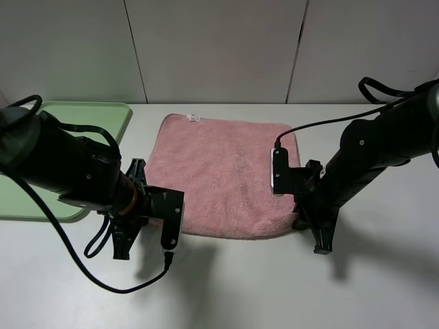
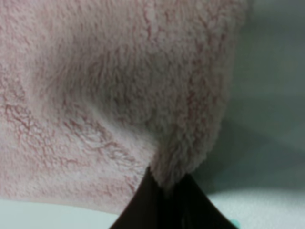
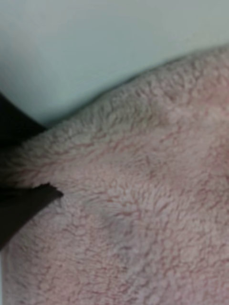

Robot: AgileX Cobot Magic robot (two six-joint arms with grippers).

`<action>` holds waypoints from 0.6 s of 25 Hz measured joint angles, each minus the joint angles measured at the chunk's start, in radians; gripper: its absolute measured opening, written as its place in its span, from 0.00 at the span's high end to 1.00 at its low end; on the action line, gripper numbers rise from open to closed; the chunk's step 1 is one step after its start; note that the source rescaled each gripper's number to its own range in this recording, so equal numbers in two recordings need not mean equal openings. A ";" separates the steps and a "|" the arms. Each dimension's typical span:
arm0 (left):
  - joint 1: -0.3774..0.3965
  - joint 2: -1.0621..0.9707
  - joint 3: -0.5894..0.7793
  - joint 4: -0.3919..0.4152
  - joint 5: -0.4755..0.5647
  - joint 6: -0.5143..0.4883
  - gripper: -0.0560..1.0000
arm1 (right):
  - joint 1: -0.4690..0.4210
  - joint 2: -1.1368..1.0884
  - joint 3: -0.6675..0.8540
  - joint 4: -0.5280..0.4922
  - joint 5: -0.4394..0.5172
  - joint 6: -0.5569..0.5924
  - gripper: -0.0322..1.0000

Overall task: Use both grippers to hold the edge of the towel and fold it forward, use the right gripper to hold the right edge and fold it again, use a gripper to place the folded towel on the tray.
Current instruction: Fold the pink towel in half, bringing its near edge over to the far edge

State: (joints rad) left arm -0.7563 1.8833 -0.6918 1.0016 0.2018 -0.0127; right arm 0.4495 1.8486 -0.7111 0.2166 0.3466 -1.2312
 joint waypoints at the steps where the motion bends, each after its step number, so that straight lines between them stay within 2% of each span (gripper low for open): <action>1: 0.000 0.000 0.000 0.000 0.000 0.000 0.95 | 0.000 0.000 0.000 0.000 -0.001 0.000 0.85; 4: 0.000 0.000 0.000 0.000 0.000 0.000 0.95 | 0.000 0.002 -0.002 -0.001 -0.004 0.000 0.97; 15: 0.000 0.000 0.000 0.000 0.020 0.000 0.95 | 0.000 -0.006 -0.002 -0.003 -0.002 0.001 0.97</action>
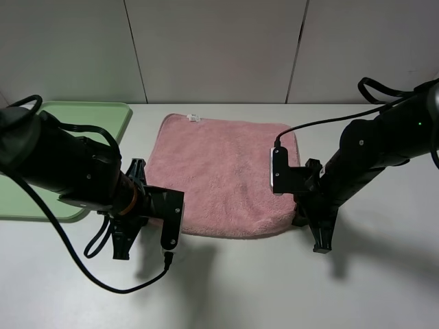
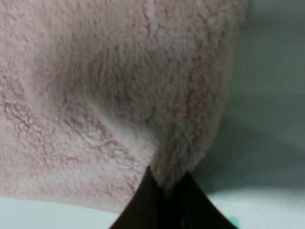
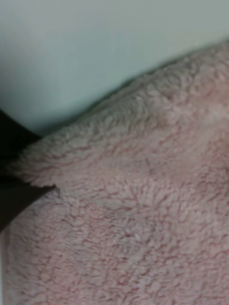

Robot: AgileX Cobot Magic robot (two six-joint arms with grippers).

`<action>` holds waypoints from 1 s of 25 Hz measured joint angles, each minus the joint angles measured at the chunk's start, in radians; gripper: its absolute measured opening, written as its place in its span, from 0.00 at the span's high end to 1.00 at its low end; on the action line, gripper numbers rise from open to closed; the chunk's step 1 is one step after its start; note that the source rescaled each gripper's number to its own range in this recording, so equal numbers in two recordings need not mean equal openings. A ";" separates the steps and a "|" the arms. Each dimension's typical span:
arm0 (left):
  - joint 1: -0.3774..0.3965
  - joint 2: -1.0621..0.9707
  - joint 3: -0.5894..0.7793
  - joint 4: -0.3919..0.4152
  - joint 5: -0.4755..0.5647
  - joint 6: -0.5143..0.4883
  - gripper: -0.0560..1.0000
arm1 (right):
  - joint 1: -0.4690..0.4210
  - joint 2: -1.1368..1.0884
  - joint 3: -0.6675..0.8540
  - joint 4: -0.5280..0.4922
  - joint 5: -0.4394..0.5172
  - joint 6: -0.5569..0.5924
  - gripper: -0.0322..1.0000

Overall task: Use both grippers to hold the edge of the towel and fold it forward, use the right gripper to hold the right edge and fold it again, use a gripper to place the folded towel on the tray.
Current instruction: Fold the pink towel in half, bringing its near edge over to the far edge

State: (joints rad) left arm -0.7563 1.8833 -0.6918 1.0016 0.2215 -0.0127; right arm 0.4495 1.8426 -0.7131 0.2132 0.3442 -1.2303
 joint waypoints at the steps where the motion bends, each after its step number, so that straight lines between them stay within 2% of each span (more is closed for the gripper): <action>1: 0.000 0.000 0.000 0.000 0.006 0.000 0.95 | 0.000 -0.005 0.001 0.000 0.002 0.000 0.97; 6: 0.000 0.000 0.000 -0.002 0.037 0.000 0.95 | 0.000 -0.068 0.008 -0.002 0.047 0.000 0.97; 13: 0.000 -0.012 0.000 -0.059 0.056 -0.001 0.95 | 0.000 -0.127 0.008 -0.002 0.104 0.000 0.97; 25: 0.000 -0.250 0.002 -0.174 0.127 -0.001 0.95 | 0.000 -0.130 0.008 0.002 0.180 0.025 0.97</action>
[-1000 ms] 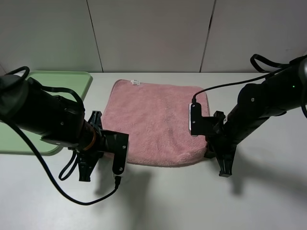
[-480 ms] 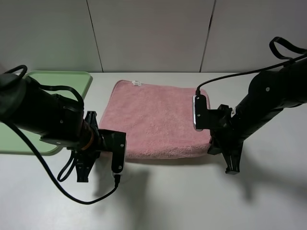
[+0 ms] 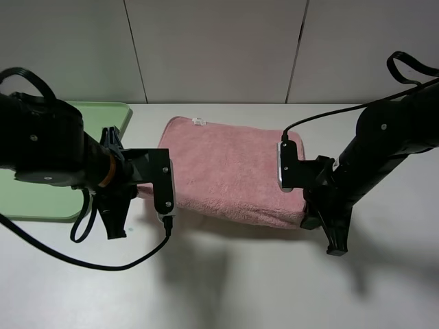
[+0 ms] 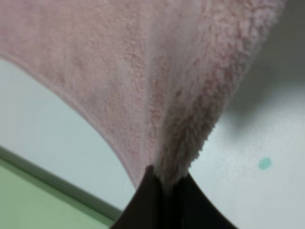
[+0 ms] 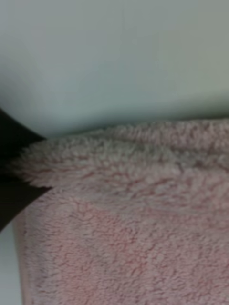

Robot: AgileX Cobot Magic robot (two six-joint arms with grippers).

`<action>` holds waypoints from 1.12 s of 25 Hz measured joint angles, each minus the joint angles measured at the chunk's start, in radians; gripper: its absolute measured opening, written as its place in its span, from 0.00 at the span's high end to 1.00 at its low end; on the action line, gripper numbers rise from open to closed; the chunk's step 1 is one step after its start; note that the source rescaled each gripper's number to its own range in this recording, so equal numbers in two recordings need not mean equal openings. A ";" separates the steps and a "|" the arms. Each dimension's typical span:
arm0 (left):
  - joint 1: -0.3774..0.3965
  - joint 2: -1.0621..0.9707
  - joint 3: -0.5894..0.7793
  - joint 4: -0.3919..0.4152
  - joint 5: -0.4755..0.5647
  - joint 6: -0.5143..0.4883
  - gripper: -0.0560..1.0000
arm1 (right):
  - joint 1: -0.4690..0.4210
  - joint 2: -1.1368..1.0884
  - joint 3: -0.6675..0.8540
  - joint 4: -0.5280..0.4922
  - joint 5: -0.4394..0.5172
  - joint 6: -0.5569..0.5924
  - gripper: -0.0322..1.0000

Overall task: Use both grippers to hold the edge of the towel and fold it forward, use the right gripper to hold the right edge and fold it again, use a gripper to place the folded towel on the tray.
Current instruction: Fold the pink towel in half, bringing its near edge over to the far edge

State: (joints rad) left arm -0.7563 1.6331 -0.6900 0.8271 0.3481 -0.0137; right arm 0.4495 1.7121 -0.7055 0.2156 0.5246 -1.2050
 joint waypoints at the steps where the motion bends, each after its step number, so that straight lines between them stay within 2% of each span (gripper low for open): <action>1: 0.000 -0.026 0.000 -0.023 0.012 0.000 0.95 | 0.000 0.000 0.000 0.002 0.008 0.000 0.97; 10: -0.001 -0.077 0.000 -0.047 0.075 0.001 0.95 | 0.000 -0.111 0.001 0.034 0.064 0.018 0.97; 17: -0.008 -0.084 -0.029 -0.119 0.135 0.014 0.95 | 0.000 -0.205 0.001 0.038 0.119 0.069 0.97; 28: -0.146 -0.116 -0.095 -0.157 0.328 0.043 0.95 | 0.000 -0.340 0.001 0.032 0.238 0.154 0.97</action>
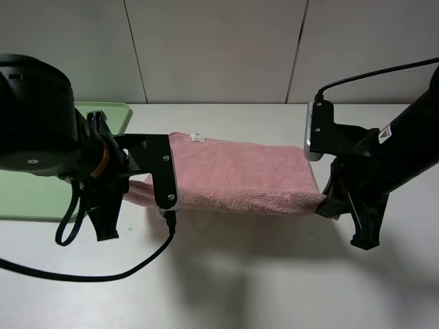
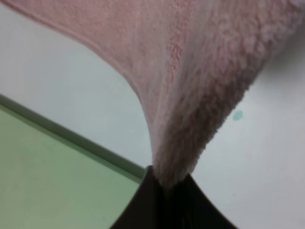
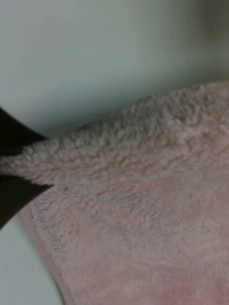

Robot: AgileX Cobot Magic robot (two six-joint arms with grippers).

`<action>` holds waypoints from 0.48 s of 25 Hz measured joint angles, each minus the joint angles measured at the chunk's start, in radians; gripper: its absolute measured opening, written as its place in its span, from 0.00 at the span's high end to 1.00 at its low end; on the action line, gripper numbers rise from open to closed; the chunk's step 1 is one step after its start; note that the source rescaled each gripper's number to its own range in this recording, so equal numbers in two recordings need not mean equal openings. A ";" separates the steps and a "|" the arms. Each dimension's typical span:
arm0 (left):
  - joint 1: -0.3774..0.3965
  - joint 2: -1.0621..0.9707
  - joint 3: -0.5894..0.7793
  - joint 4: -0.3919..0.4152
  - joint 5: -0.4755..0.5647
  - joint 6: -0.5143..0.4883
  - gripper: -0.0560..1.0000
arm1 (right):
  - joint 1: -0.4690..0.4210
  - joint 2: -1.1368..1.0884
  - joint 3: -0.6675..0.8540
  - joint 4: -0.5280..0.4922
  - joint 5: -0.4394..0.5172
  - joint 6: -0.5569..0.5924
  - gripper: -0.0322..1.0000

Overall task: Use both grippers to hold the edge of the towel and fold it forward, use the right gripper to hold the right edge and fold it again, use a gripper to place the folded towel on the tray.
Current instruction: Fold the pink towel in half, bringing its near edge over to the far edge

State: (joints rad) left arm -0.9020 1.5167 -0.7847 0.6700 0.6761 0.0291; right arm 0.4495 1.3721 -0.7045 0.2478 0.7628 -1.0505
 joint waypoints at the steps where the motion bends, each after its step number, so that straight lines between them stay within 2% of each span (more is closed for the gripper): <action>1: -0.007 0.000 -0.006 -0.005 0.014 0.000 0.95 | 0.000 -0.009 0.000 -0.001 0.007 0.007 0.97; 6: -0.034 -0.001 -0.015 -0.017 0.074 -0.017 0.95 | 0.000 -0.047 0.000 0.002 0.037 0.042 0.97; 12: -0.034 -0.040 -0.021 -0.039 0.095 -0.043 0.95 | 0.000 -0.076 0.000 0.010 0.090 0.090 0.97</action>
State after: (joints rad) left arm -0.9362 1.4764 -0.8059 0.6311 0.7714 -0.0138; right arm 0.4495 1.2960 -0.7044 0.2582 0.8528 -0.9603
